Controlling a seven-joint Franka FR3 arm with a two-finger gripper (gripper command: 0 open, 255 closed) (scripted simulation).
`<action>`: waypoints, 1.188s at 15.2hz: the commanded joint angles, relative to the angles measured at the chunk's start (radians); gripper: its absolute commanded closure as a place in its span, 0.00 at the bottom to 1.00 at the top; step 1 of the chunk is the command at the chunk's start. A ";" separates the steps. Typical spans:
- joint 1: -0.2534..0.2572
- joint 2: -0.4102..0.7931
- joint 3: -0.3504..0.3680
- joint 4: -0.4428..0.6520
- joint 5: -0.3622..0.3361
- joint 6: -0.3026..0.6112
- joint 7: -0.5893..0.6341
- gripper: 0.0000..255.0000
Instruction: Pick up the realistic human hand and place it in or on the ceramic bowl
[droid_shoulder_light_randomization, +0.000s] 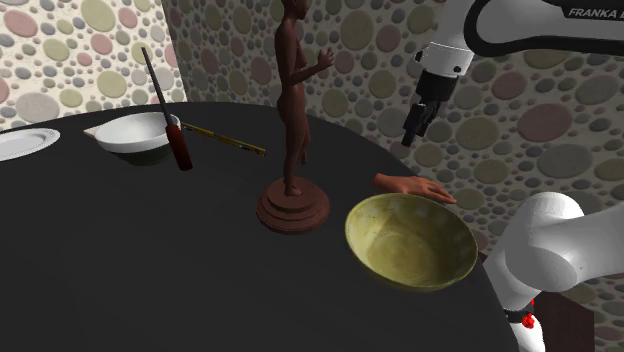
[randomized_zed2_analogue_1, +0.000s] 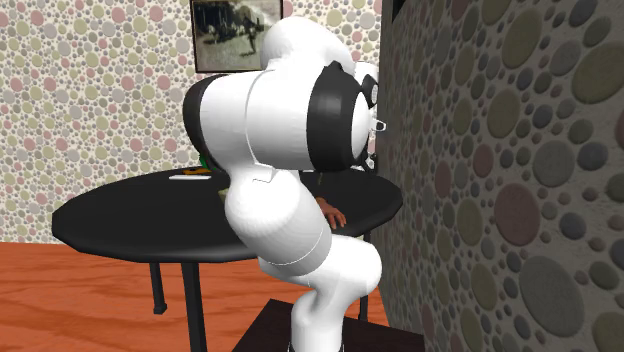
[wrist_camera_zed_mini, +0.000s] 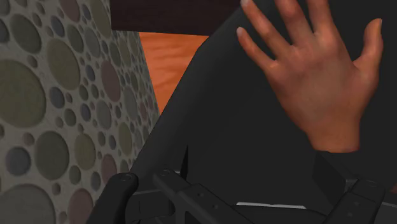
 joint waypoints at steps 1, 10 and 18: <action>0.000 0.000 0.000 0.000 0.000 0.000 0.000 0.00; 0.114 0.050 0.332 -0.071 -0.067 0.062 0.121 0.00; 0.113 0.048 0.329 -0.174 -0.070 0.163 0.121 0.00</action>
